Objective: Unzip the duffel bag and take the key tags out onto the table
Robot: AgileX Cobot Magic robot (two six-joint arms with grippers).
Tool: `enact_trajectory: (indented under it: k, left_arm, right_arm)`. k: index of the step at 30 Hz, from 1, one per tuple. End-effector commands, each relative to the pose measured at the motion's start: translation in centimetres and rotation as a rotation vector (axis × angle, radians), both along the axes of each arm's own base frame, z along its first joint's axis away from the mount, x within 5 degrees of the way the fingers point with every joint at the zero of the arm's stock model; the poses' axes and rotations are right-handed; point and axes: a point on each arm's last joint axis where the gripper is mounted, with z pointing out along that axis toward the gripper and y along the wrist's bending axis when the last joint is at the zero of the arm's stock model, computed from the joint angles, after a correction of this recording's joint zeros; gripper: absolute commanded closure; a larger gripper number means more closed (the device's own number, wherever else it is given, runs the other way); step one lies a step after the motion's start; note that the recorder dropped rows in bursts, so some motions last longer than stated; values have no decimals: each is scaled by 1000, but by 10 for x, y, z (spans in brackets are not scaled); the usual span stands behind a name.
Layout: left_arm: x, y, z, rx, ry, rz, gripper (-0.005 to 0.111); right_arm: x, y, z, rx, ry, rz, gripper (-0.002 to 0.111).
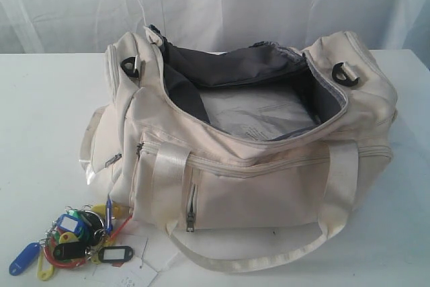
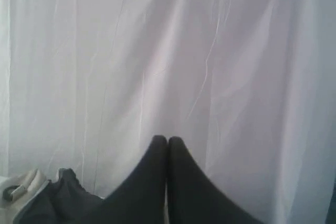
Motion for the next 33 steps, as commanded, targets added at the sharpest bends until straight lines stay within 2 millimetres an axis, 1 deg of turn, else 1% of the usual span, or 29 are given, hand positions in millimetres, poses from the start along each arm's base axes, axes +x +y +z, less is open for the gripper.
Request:
enact_trajectory:
  k: [1,7,8,10,11,16,17,19,20,23,26,33]
  left_arm:
    - [0,-1,-1,-3,-2,-10,107]
    - [0,-1,-1,-3,-2,-10,107]
    - [0,-1,-1,-3,-2,-10,107]
    - [0,-1,-1,-3,-2,-10,107]
    - [0,-1,-1,-3,-2,-10,107]
    - [0,-1,-1,-3,-2,-10,107]
    - [0,-1,-1,-3,-2,-10,107]
    - [0,-1,-1,-3,-2,-10,107]
    - [0,-1,-1,-3,-2,-10,107]
    - [0,-1,-1,-3,-2,-10,107]
    - [0,-1,-1,-3,-2,-10,107]
    - [0,-1,-1,-3,-2,-8,107]
  right_arm:
    - [24,0,-27,-75,57,-79,108]
    - [57,0,-81,-236,210,-161,108]
    - [63,0,-93,-263,243,-170,108]
    - [69,1,-111,-292,292,-173,108]
    - [73,1,-124,-302,327,-169,108]
    - [81,3,-176,-339,450,-155,108]
    - [83,3,-191,-356,488,-150,108]
    - [86,4,-210,-385,525,-149,108]
    - [87,3,-223,-400,545,-150,108]
    - [92,4,-207,-362,367,-177,108]
    - [92,4,-203,-347,325,-182,108]
    - [92,4,-203,-353,325,-184,108]
